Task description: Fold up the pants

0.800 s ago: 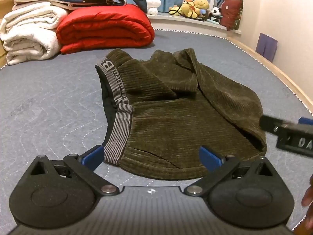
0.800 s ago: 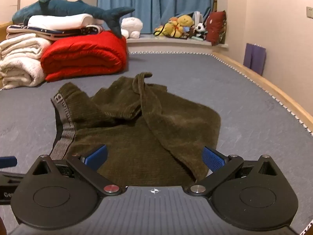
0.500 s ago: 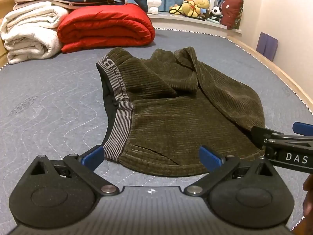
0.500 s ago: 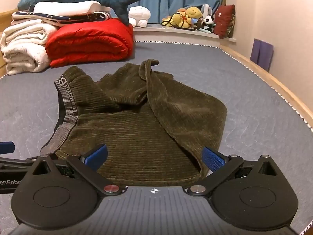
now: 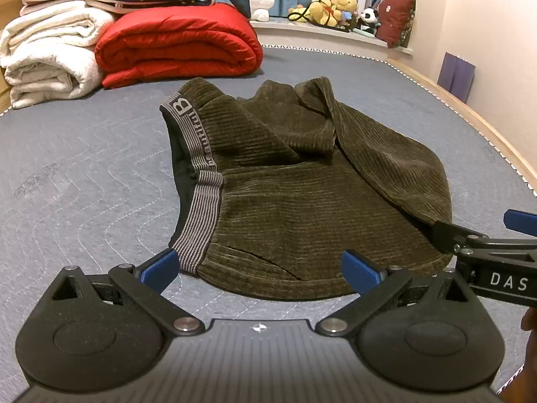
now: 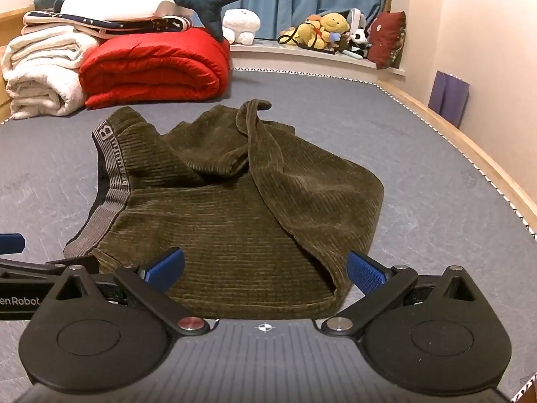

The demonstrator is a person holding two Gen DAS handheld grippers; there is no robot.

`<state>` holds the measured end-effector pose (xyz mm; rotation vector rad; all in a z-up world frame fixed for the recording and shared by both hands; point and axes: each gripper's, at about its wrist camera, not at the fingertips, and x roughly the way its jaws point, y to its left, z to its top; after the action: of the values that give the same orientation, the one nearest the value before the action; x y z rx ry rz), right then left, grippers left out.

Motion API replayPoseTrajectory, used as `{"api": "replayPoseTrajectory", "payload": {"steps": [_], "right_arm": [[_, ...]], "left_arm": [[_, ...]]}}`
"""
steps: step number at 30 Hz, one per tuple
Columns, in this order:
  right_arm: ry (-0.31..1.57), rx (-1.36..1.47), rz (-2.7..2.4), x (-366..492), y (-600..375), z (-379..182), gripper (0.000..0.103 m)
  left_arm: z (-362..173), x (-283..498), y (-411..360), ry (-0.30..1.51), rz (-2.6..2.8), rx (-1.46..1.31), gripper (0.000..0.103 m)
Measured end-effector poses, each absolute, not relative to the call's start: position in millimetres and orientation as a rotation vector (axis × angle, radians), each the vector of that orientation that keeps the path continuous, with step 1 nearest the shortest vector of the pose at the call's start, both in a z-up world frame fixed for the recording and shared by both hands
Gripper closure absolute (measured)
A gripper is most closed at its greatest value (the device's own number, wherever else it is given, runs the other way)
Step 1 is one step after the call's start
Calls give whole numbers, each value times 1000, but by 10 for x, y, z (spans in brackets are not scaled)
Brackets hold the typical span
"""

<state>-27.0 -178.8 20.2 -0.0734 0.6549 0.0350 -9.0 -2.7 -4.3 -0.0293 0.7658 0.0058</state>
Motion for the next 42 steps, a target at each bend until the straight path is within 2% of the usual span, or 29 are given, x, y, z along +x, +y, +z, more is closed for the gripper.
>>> {"api": "replayPoseTrajectory", "payload": {"steps": [9, 18, 22, 24, 25, 26, 27, 28, 29, 32, 36, 38, 40, 42], "right_arm": [[700, -94, 37, -235, -1749, 145, 1], [771, -39, 18, -114, -1848, 52, 1], [734, 10, -30, 17, -2028, 131, 7], [696, 13, -60, 94, -2138, 187, 12], [673, 17, -67, 136, -2200, 212, 20], [647, 20, -69, 172, -2258, 232, 27], [623, 15, -71, 213, -2317, 244, 30], [602, 5, -75, 251, -2370, 243, 33], [590, -4, -79, 298, -2425, 233, 34], [616, 13, -76, 457, -2594, 151, 33], [682, 10, -33, 684, -2732, 16, 29], [701, -29, -20, 762, -2716, -59, 22], [721, -58, -6, 829, -2713, -149, 22], [745, -78, 18, 881, -2683, -237, 21]], "left_arm": [[-244, 5, 30, 928, -4, -68, 0], [-314, 82, 131, 960, 9, -121, 0], [-231, 206, 263, 894, 61, -78, 1], [-181, 324, 365, 878, 50, -58, 4], [-159, 392, 441, 860, 34, -66, 7], [-154, 437, 521, 831, 35, -79, 11], [-162, 473, 609, 804, 34, -91, 15], [-185, 530, 689, 797, 34, -92, 26], [-209, 605, 758, 810, 39, -85, 39], [-248, 754, 969, 806, 13, -111, 48], [-379, 937, 1248, 875, -37, -252, 49], [-468, 1031, 1361, 902, -54, -296, 45], [-565, 1108, 1449, 921, -43, -318, 40], [-692, 1168, 1529, 950, -44, -365, 39]]}}
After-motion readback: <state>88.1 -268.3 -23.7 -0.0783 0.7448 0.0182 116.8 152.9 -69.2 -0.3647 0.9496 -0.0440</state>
